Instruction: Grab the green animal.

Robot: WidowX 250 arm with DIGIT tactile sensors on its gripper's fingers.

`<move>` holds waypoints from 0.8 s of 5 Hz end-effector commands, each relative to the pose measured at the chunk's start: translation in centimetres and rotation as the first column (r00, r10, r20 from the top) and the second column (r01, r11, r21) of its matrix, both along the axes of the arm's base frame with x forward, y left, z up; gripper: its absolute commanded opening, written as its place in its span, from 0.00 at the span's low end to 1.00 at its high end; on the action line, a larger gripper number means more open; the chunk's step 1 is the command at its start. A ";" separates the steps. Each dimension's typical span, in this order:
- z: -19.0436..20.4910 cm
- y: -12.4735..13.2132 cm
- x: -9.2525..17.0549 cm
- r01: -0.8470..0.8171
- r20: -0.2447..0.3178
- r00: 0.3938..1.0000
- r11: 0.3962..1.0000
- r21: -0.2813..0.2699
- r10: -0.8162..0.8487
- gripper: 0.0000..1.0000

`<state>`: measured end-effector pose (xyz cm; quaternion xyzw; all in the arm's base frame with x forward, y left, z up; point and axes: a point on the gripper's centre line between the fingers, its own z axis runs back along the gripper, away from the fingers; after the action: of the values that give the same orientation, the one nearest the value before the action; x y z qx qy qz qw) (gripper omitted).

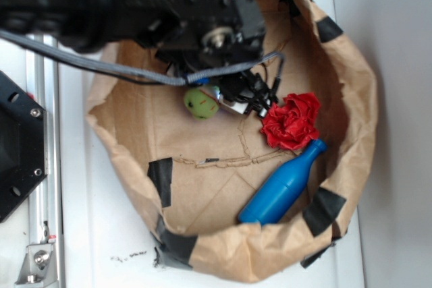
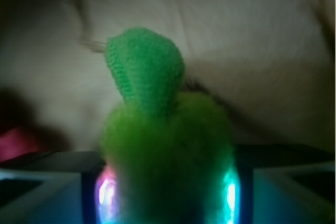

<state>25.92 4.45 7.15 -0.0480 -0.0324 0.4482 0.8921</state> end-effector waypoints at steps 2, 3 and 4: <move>12.4 -4.5 0.2 0.502 0.043 0.863 0.864 0.043 -0.504 0.00; 12.3 -5.2 -1.8 0.508 0.034 0.859 0.859 0.063 -0.511 0.00; 12.3 -4.7 -3.2 0.463 0.046 0.882 0.881 0.092 -0.469 0.00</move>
<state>22.84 -1.49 18.26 -0.0288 -0.0486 0.2194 0.9740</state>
